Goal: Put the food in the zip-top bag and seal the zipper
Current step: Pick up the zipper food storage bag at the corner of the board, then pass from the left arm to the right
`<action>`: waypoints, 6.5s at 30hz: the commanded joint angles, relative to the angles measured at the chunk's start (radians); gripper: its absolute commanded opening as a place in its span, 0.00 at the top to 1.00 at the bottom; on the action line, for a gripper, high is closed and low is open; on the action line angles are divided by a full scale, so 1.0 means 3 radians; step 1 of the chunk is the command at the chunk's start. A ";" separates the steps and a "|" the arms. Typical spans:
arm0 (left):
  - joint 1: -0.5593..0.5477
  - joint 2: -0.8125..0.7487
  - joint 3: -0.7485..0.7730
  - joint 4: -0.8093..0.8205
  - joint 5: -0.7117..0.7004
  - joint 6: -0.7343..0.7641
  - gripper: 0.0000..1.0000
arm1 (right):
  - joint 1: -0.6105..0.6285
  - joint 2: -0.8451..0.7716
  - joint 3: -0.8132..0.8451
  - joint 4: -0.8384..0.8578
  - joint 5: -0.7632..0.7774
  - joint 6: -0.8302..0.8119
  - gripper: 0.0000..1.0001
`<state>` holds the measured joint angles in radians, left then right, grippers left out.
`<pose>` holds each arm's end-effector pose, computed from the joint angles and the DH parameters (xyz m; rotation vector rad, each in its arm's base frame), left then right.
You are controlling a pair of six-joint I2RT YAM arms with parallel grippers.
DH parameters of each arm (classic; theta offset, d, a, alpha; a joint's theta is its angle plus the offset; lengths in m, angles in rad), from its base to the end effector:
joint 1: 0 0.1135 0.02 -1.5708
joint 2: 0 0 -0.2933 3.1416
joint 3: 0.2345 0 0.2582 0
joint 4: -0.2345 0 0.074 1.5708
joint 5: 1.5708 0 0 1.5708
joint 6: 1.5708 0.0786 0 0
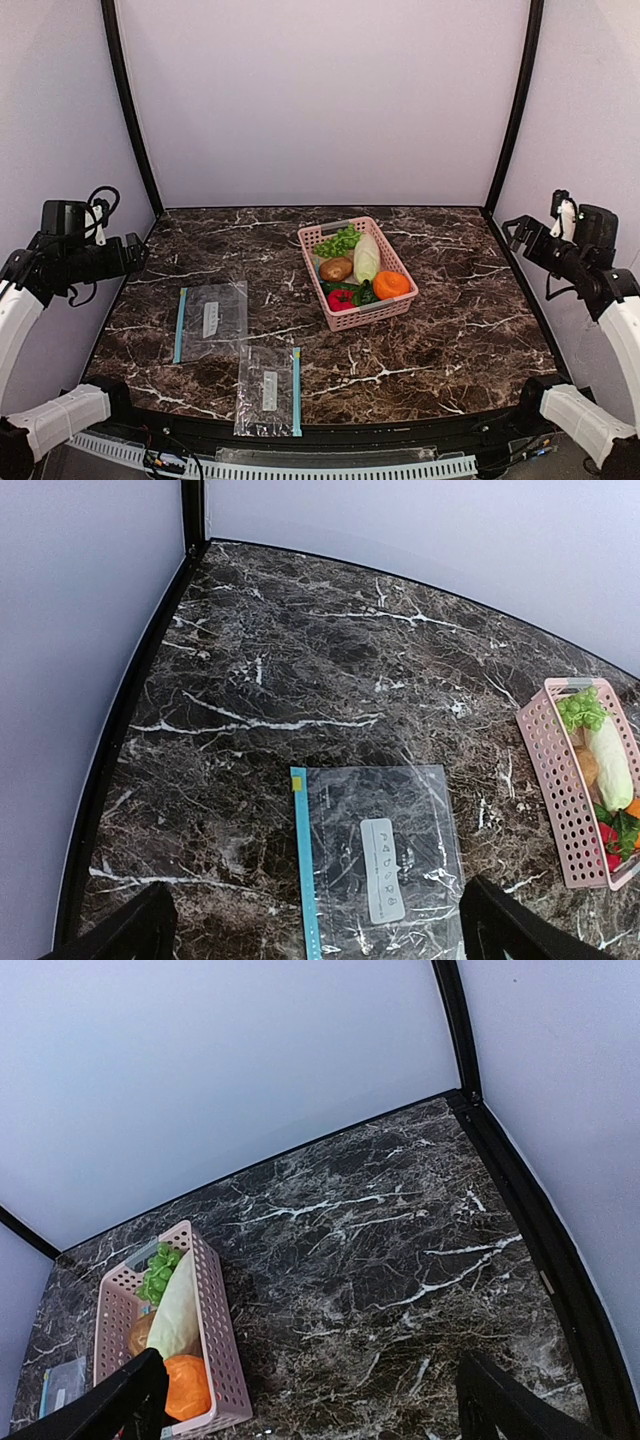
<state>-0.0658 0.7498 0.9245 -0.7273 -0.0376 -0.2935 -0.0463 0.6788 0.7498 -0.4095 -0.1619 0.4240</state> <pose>0.1719 -0.0084 0.3360 -0.2639 2.1114 -0.1729 0.1813 0.0043 0.3250 0.3406 1.8955 0.4088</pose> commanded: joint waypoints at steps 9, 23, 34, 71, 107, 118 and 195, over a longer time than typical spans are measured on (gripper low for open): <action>-0.0007 -0.0010 0.0116 -0.0282 0.0457 -0.0127 0.00 | -0.0009 -0.0185 0.0030 -0.0128 -0.0110 -0.0045 0.01; -0.1161 0.0281 -0.0220 0.0174 0.0564 -0.0694 0.00 | 0.0931 0.0286 -0.0053 0.0008 -0.0063 0.0190 0.09; -0.2058 0.0316 -0.1131 0.0760 0.0496 -0.1519 0.12 | 0.2237 0.0535 -0.0415 0.0316 0.0207 0.0801 0.18; -0.2675 0.1325 -0.1825 0.2182 0.0434 -0.2326 0.68 | 0.4033 0.2290 0.0110 0.1247 0.0810 0.1314 0.30; -0.2672 0.1330 -0.1721 0.2718 0.0839 -0.1928 0.99 | 0.4030 0.2146 0.0090 0.1140 0.0927 0.1270 0.27; -0.2675 0.0655 -0.1514 0.2960 0.1140 -0.1519 0.99 | 0.4029 0.1957 -0.0098 0.1770 0.0556 0.1168 0.19; -0.2675 0.0886 -0.0624 0.4024 0.1964 -0.2366 0.99 | 0.3643 0.2829 -0.0183 0.4433 -0.1231 0.1526 0.60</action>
<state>-0.8623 1.0328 0.7380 0.4488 0.5594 -1.0031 1.0527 1.5383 0.6991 0.8368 -0.5240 0.8665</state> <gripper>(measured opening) 0.008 0.454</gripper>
